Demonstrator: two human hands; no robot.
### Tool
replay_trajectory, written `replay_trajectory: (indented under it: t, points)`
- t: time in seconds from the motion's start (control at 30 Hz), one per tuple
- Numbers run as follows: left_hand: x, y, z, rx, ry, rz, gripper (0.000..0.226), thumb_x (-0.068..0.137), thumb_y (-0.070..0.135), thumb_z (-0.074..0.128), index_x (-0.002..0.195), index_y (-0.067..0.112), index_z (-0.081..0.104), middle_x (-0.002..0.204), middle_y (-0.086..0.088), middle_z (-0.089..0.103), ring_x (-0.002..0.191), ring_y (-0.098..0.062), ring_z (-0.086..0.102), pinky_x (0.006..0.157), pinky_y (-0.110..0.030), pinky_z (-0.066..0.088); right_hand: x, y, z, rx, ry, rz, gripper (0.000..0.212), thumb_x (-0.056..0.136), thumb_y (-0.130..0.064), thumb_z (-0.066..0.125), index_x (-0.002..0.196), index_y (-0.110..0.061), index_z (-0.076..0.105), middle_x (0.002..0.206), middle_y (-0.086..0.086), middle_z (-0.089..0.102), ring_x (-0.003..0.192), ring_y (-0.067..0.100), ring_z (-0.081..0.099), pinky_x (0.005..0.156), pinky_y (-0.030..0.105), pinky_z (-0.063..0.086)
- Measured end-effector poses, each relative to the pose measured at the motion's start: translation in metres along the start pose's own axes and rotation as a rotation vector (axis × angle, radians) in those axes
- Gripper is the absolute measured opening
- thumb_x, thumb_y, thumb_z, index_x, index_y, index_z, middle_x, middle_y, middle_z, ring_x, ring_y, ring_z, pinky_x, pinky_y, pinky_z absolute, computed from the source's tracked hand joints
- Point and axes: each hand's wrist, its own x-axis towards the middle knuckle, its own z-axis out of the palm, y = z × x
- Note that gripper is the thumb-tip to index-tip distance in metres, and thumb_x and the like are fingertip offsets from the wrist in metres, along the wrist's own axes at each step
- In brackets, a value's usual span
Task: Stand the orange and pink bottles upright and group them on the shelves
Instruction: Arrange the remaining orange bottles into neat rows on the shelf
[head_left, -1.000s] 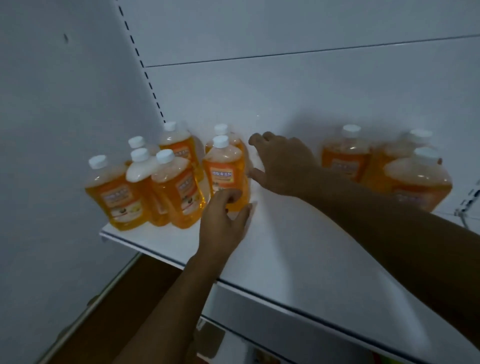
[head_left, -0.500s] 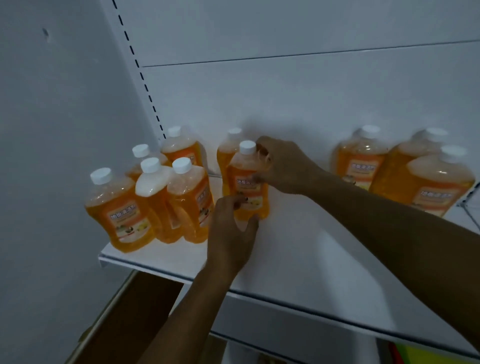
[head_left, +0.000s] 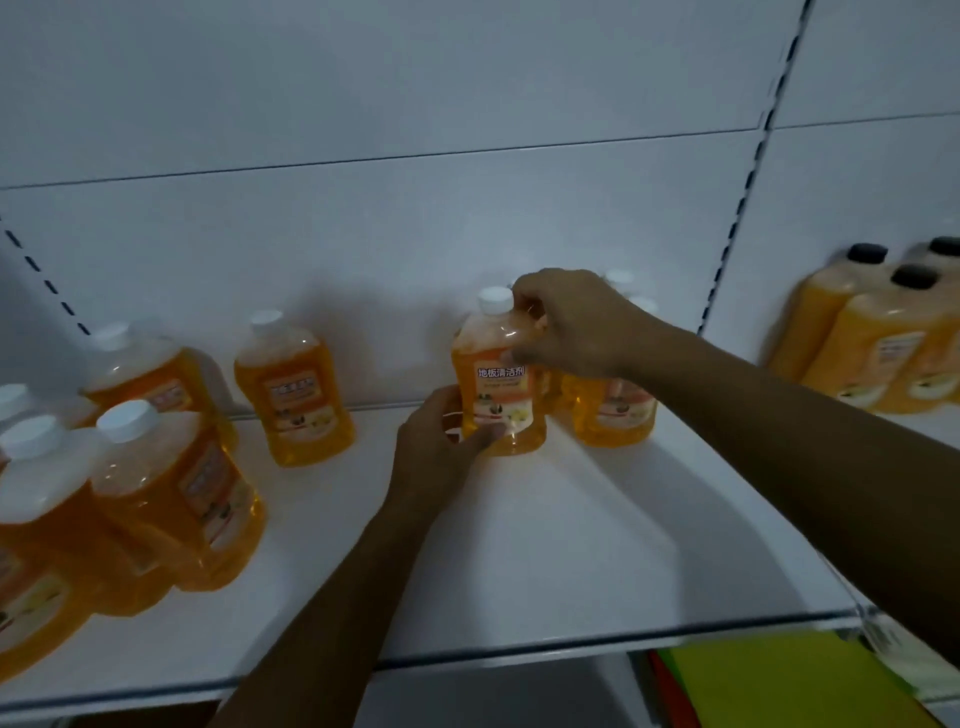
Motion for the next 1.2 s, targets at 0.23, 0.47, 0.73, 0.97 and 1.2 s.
replay_trajectory:
  t: [0.23,0.47,0.73,0.97,1.2]
  points:
    - [0.009,-0.006,0.026,-0.008,-0.028,-0.05,0.046,0.08,0.037,0.076,0.119,0.024,0.058,0.107,0.015,0.064,0.098,-0.004,0.062,0.075,-0.009,0.047,-0.002,0.017,0.002,-0.155,-0.01,0.001,0.065,0.076,-0.033,0.077,0.128,-0.021,0.042,0.112,0.006,0.063,0.096,0.023,0.059,0.078,0.039,0.053]
    - [0.013,-0.004,0.029,0.061,-0.045,-0.085,0.052,0.079,0.043,0.074,0.122,0.021,0.054,0.113,0.01,0.064,0.099,-0.009,0.062,0.081,-0.019,0.049,0.001,0.025,0.002,-0.183,-0.023,-0.032,0.064,0.079,-0.027,0.075,0.131,-0.024,0.038,0.112,0.007,0.06,0.09,0.02,0.055,0.07,0.03,0.046]
    - [0.015,0.0,0.028,0.157,-0.07,-0.115,0.054,0.08,0.042,0.074,0.124,0.019,0.054,0.12,0.003,0.065,0.099,-0.012,0.062,0.083,-0.024,0.05,-0.002,0.023,0.008,-0.279,0.039,-0.087,0.067,0.082,-0.027,0.073,0.136,-0.019,0.035,0.123,0.007,0.05,0.097,0.024,0.057,0.068,0.031,0.045]
    - [-0.002,0.001,0.02,0.339,-0.03,-0.112,0.062,0.081,0.047,0.071,0.133,0.02,0.05,0.132,0.001,0.058,0.118,-0.017,0.055,0.092,-0.027,0.045,-0.008,0.016,0.013,-0.474,0.09,-0.139,0.076,0.08,-0.047,0.068,0.138,-0.013,0.034,0.131,0.012,0.044,0.113,0.028,0.05,0.084,0.038,0.047]
    - [-0.037,-0.012,-0.043,0.337,0.303,-0.118,0.057,0.085,0.038,0.07,0.133,0.015,0.05,0.133,-0.002,0.056,0.119,-0.016,0.053,0.095,-0.027,0.044,0.017,-0.043,0.041,-0.221,0.158,-0.298,0.064,0.089,-0.047,0.059,0.139,-0.014,0.037,0.136,0.009,0.045,0.119,0.028,0.05,0.092,0.039,0.046]
